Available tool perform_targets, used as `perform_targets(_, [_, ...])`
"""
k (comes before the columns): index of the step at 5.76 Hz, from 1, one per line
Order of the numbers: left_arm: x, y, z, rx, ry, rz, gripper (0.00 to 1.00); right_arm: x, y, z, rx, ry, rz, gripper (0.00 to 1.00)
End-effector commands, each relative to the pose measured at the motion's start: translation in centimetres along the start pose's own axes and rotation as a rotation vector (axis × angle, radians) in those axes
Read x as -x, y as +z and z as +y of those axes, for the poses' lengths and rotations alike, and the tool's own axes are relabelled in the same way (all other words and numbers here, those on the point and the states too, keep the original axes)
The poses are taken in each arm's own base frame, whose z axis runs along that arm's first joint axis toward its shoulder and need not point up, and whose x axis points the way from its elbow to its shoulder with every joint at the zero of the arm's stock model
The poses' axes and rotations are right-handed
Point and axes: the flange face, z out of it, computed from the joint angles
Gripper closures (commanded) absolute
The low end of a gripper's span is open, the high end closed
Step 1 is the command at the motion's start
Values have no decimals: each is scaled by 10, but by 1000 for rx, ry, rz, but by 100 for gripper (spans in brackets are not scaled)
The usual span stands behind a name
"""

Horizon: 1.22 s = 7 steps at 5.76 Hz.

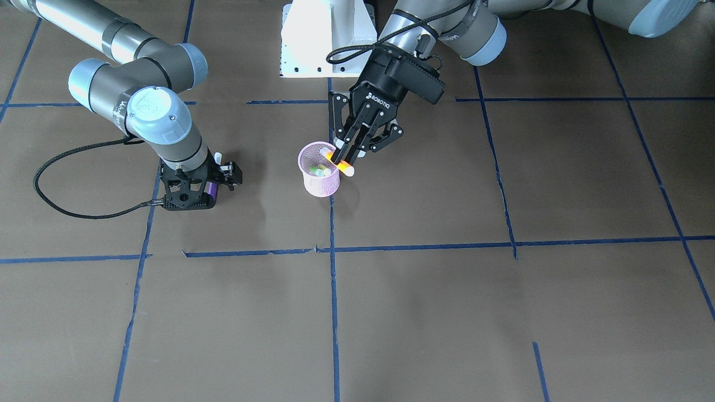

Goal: Collect pens into pen holder
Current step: 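Lift the orange marker with the left gripper while the right gripper grasps the purple marker, then lower the orange marker into the pink cup with the left gripper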

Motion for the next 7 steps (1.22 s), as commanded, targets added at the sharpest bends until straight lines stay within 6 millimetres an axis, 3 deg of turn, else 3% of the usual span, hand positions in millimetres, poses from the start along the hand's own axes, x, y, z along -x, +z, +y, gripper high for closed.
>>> perform_targets(1, [12, -4, 54, -42, -3, 6, 100, 0, 0, 1, 7, 4, -5, 0])
perform_targets(2, [15, 0, 91, -71, 12, -28, 100, 1, -1, 1, 6, 2, -6, 0])
perform_targets(3, [22, 10, 114, -124, 34, -73, 100, 1, -1, 1, 6, 2, -6, 0])
perform_targets(4, [29, 15, 117, -155, 48, -96, 100, 1, -2, 1, 5, 1, -7, 0])
perform_targets(7, [19, 8, 153, -99, 83, -83, 100, 1, 0, 2, 9, 1, -8, 0])
